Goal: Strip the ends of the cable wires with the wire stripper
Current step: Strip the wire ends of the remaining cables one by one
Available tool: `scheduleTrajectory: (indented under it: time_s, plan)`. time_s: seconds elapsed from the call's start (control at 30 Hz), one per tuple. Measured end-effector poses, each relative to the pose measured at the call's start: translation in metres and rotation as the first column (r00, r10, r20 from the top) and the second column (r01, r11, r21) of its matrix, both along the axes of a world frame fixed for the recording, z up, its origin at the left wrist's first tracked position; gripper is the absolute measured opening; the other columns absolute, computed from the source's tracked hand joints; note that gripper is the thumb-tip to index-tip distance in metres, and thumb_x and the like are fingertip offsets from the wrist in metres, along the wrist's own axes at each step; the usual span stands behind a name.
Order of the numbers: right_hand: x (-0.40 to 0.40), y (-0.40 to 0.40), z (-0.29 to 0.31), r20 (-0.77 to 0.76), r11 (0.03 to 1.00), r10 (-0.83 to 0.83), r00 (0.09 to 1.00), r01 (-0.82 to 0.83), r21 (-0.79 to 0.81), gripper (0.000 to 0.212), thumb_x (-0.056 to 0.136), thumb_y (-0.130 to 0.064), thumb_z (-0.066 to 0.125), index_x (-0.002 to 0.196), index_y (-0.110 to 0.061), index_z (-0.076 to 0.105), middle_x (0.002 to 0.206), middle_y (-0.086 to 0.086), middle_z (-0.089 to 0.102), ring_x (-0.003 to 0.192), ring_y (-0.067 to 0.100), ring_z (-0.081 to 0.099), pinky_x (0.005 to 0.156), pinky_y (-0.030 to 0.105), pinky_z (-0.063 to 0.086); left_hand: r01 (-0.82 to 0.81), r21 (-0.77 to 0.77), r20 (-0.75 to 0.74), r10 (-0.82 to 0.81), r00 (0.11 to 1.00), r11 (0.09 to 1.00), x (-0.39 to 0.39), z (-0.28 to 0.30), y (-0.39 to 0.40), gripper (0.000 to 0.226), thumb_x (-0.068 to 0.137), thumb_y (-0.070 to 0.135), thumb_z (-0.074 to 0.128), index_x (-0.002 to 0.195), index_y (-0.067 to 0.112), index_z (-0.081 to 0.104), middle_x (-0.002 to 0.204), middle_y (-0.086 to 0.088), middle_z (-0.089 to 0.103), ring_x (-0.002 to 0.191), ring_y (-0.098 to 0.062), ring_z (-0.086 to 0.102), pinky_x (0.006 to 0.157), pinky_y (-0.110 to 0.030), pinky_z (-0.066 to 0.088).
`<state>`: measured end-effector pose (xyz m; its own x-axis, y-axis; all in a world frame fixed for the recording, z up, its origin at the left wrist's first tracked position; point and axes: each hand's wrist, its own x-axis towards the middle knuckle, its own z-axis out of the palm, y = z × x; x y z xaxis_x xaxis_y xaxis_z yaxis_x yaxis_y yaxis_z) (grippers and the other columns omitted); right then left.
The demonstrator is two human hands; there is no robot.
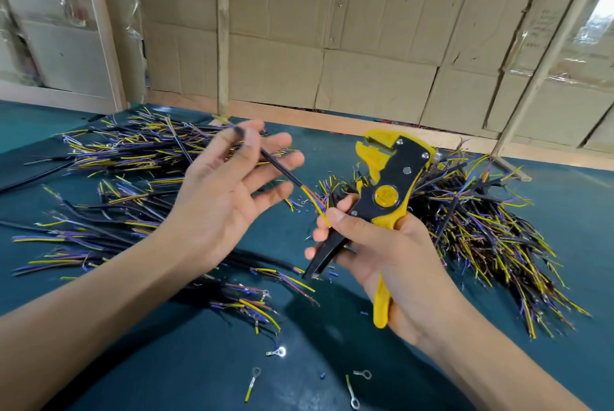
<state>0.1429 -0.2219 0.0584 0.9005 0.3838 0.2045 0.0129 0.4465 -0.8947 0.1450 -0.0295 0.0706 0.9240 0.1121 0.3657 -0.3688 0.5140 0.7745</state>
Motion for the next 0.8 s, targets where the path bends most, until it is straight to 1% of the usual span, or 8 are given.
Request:
scheduleTrajectory:
  time_s: [0.07,0.1,0.2,0.3,0.4,0.53,0.63,0.8]
  plan:
    - [0.001,0.0,-0.001,0.0,1.0,-0.01,1.0,0.01,0.003,0.01,0.08,-0.001,0.071,0.088,-0.004,0.066,0.079,0.021,0.064,0.072,0.034,0.063,0.072,0.05,0.059,0.035,0.111,-0.003,-0.035,0.999,0.993,-0.004,-0.005,-0.007,0.037,0.085,0.024,0.069,0.119,0.014,0.058,0.11,-0.014,0.072,0.097,-0.033,0.071,0.074,-0.04,0.059]
    - [0.002,-0.001,-0.001,0.009,1.0,-0.017,1.0,0.017,-0.002,0.01,0.08,-0.001,0.071,0.089,-0.004,0.066,0.079,0.022,0.063,0.071,0.033,0.063,0.072,0.051,0.059,0.055,0.169,0.007,-0.057,0.998,0.984,-0.006,-0.007,-0.011,0.044,0.079,0.023,0.072,0.119,0.01,0.06,0.105,-0.017,0.072,0.091,-0.033,0.07,0.072,-0.041,0.058]
    - [0.005,-0.002,-0.002,0.029,0.999,-0.04,0.999,0.041,-0.015,0.014,0.08,-0.001,0.071,0.092,-0.002,0.064,0.081,0.022,0.061,0.071,0.033,0.061,0.071,0.05,0.058,0.063,0.288,0.017,-0.07,0.997,0.956,-0.01,-0.009,-0.02,0.042,0.076,0.018,0.076,0.113,0.004,0.064,0.089,-0.022,0.07,0.074,-0.036,0.067,0.069,-0.042,0.058]
    - [0.007,-0.004,-0.005,0.049,0.996,-0.079,0.996,0.081,-0.033,0.011,0.079,0.0,0.072,0.088,-0.005,0.068,0.079,0.018,0.063,0.072,0.032,0.063,0.069,0.048,0.059,0.022,0.304,-0.04,-0.01,0.999,0.952,-0.009,-0.008,-0.018,0.04,0.075,0.015,0.075,0.112,0.003,0.065,0.089,-0.022,0.072,0.077,-0.031,0.07,0.068,-0.036,0.058]
    - [0.008,-0.003,-0.006,0.081,0.989,-0.129,0.988,0.134,-0.069,0.013,0.076,-0.001,0.071,0.077,-0.014,0.072,0.076,0.014,0.066,0.073,0.029,0.065,0.067,0.045,0.06,0.06,0.298,-0.103,-0.03,0.994,0.953,-0.008,-0.006,-0.016,0.049,0.07,0.014,0.074,0.117,0.004,0.064,0.089,-0.024,0.071,0.076,-0.029,0.07,0.066,-0.033,0.057]
    - [0.011,-0.005,-0.006,0.056,0.987,-0.132,0.99,0.137,-0.081,0.009,0.074,0.001,0.07,0.08,-0.004,0.069,0.076,0.016,0.064,0.072,0.031,0.064,0.068,0.049,0.06,0.074,0.33,-0.144,-0.027,0.989,0.941,-0.008,-0.004,-0.015,0.053,0.069,0.012,0.075,0.12,0.004,0.063,0.084,-0.021,0.069,0.069,-0.025,0.067,0.058,-0.03,0.054]
    - [0.012,-0.006,-0.004,0.048,0.987,-0.129,0.991,0.133,-0.092,0.012,0.072,0.003,0.069,0.084,0.002,0.065,0.076,0.017,0.061,0.069,0.031,0.062,0.069,0.052,0.06,0.11,0.355,-0.183,-0.046,0.982,0.929,-0.008,-0.003,-0.013,0.051,0.07,0.01,0.075,0.12,0.006,0.064,0.08,-0.017,0.068,0.065,-0.023,0.064,0.055,-0.028,0.051]
    - [0.012,-0.01,-0.002,0.07,0.988,-0.105,0.992,0.112,-0.106,0.01,0.073,0.004,0.067,0.082,-0.001,0.065,0.074,0.019,0.058,0.069,0.033,0.059,0.067,0.048,0.058,0.2,0.402,-0.25,-0.103,0.963,0.893,-0.008,0.0,-0.01,0.048,0.071,0.008,0.077,0.117,0.009,0.067,0.077,-0.019,0.066,0.057,-0.021,0.055,0.052,-0.029,0.047]
